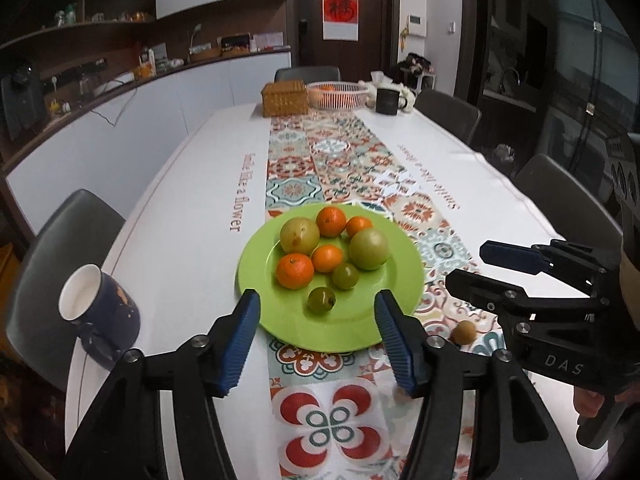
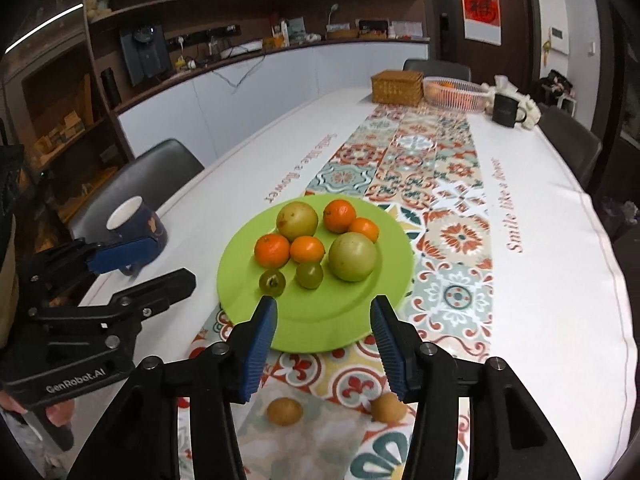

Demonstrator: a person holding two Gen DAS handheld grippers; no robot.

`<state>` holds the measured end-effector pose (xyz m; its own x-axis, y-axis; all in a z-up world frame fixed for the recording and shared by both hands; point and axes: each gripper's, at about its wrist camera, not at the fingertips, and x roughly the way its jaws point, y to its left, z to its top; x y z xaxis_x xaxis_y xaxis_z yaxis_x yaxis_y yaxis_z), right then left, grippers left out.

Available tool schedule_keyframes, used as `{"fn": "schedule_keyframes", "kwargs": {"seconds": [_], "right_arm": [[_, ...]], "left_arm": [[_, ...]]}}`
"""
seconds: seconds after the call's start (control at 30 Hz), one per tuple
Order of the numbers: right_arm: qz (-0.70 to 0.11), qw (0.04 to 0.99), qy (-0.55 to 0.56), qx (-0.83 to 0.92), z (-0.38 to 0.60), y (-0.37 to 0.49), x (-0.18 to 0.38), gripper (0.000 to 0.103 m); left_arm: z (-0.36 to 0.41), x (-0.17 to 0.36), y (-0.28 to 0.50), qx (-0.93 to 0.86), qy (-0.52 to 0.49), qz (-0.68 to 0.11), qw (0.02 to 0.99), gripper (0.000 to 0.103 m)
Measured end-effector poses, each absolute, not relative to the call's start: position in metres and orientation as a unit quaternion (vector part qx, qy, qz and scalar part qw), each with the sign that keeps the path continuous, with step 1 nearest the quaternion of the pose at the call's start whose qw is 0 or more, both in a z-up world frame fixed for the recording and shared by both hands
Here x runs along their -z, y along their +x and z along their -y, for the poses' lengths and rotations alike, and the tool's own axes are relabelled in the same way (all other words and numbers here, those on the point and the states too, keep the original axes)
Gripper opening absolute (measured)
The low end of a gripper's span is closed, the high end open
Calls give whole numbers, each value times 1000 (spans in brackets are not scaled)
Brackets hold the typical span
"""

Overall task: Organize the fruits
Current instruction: 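Move both tools back toward the two brown round fruits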

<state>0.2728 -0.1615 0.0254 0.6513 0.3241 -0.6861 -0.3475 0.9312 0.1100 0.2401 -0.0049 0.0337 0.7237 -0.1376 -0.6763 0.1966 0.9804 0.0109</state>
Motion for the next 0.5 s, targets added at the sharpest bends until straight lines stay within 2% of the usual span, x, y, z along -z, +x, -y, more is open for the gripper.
{"fn": "schedule_keyframes", "kwargs": {"seconds": [0.07,0.33,0.5], "right_arm": [[-366,913,-19,-179,165,264,-31,55],[-339,927,-26,-157,182,232,-46,63],[-333,930,-24,-151,192,218,-49,64]], "left_arm": [[7,-38,233,88,44,-353,930,62],[19,-52,205,92,43,-332,938,69],[26,-54,192,92,47,-329,939,73]]}}
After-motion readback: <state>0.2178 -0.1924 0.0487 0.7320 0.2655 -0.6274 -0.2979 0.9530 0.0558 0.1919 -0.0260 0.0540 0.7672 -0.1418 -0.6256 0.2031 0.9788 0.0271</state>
